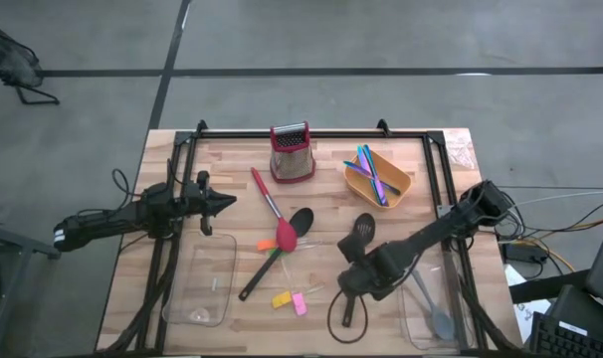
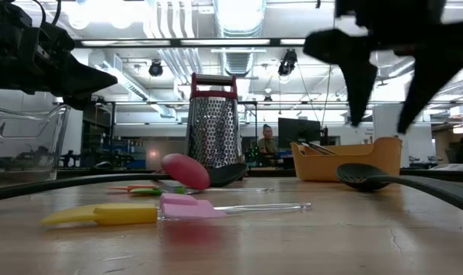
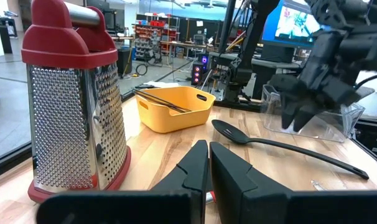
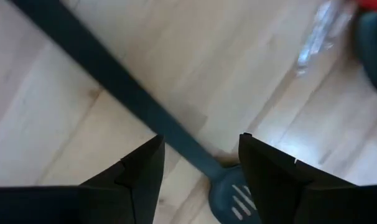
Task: Pick & Place Kitchen Items
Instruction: Put the right black slotted spoon into the right transparent bin
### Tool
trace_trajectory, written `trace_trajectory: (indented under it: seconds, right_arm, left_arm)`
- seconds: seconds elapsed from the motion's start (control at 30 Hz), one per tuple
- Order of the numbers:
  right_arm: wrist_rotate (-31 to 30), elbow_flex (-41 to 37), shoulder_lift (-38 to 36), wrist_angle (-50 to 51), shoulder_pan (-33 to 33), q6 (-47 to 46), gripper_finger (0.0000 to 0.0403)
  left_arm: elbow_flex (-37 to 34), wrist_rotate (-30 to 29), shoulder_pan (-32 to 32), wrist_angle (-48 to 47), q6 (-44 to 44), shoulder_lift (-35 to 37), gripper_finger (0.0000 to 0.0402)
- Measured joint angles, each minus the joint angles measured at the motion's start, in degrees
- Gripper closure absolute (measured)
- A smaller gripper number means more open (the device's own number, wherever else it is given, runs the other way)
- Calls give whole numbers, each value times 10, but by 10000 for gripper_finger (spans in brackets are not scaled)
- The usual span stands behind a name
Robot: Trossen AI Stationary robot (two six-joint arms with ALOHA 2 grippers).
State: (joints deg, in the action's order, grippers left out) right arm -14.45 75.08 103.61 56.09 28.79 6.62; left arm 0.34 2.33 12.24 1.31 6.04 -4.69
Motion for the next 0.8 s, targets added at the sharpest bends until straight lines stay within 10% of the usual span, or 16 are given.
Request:
trace_trajectory:
  seconds: [0.8]
  right_arm:
    - [-3,-130,9,-157,-15,120,251]
  left_arm:
    - [0,0,0,0,0,0,378]
